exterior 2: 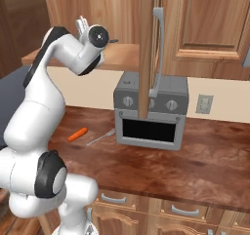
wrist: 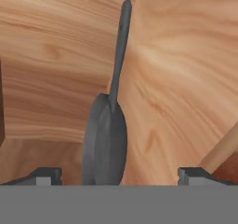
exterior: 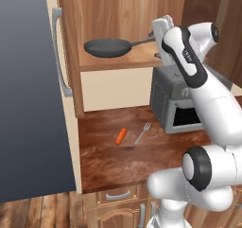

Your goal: Pick the pan from the cabinet and place it on the stove. Then turn on the stove burner for the pan.

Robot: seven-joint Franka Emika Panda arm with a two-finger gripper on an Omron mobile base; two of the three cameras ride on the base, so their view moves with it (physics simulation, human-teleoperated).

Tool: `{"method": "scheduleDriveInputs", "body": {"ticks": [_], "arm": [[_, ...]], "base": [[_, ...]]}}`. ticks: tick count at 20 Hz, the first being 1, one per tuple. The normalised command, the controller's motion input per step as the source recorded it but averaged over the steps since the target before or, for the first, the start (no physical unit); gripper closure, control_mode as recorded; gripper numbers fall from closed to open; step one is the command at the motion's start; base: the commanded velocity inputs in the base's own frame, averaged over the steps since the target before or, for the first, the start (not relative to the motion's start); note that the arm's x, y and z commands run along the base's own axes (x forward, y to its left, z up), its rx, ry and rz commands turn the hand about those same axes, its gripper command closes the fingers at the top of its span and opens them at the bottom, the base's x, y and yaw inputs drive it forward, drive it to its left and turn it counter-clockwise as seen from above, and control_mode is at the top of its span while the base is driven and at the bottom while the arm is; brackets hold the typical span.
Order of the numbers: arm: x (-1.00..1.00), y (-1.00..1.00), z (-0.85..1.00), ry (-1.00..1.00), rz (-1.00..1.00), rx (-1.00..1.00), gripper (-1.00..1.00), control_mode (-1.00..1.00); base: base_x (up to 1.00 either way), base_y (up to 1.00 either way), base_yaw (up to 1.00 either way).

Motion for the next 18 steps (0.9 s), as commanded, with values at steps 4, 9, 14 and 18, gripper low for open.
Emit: {"method": "scheduleDriveInputs", "body": {"ticks": [4,9,14,18], "arm": [[0.48,-0.19,-0.06,0.0,-0.03,-0.01,-1.0,-1.0],[0.47,-0.16,-0.15,0.0,-0.03,-0.03,-1.0,-1.0],[0.48,-0.08,-0.2,0.0,-0.03,-0.04,-1.0,-1.0],[0.48,-0.08,-0.17,0.0,-0.03,-0.02,-1.0,-1.0]], "base": [[0.0,0.0,0.0],[0.0,0.0,0.0],[0.0,0.0,0.0],[0.0,0.0,0.0]]}}
